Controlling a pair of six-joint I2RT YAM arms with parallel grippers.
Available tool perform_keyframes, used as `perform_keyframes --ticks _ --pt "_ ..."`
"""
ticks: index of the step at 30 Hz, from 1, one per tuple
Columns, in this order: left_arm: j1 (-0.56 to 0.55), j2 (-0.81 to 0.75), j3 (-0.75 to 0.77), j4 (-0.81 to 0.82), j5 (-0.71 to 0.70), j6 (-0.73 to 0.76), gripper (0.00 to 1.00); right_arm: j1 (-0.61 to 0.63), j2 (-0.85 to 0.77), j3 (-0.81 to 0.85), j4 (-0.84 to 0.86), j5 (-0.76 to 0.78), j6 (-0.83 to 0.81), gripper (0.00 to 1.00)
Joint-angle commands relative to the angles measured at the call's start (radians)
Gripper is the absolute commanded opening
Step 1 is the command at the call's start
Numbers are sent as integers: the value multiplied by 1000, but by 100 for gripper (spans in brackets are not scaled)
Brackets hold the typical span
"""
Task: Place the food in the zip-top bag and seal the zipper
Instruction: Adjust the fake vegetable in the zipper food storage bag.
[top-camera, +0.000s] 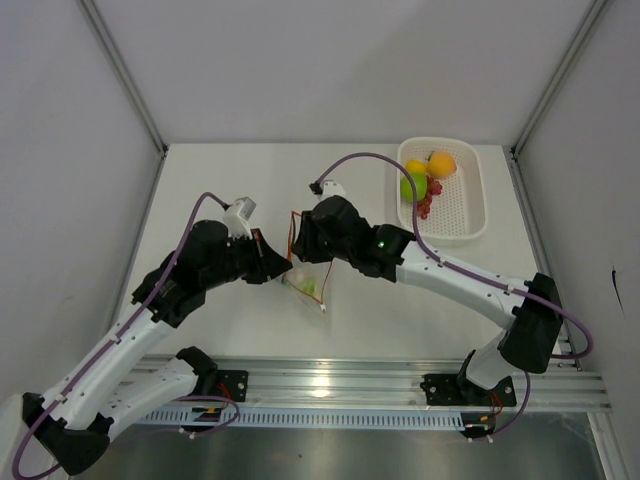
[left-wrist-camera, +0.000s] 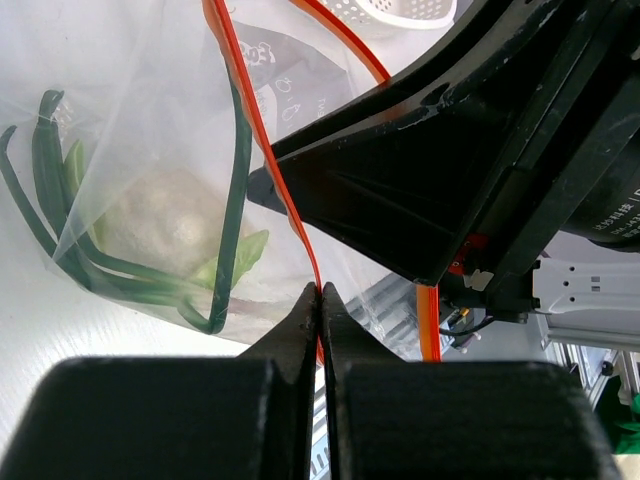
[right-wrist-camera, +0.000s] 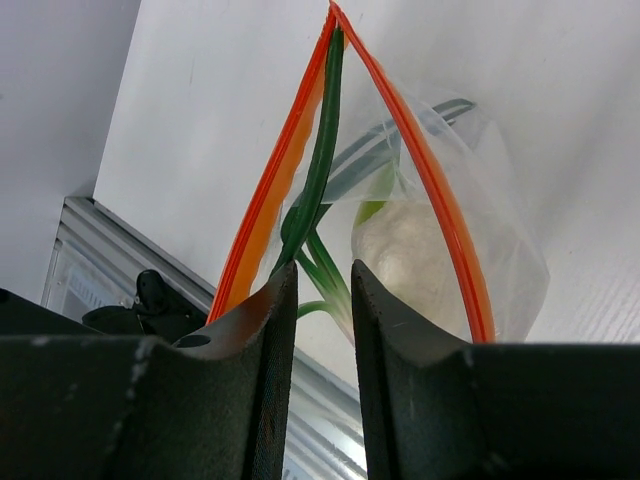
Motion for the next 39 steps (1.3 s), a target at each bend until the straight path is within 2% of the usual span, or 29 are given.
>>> perform_keyframes --ticks 1,26,39 --pt "4 -2 3 29 10 -9 1 -1 -33 1 50 26 6 31" --pt "4 -1 -4 37 10 -3 1 -25 -66 2 75 20 3 29" --pt "4 -2 3 34 11 -6 1 -30 -23 18 105 -14 11 29"
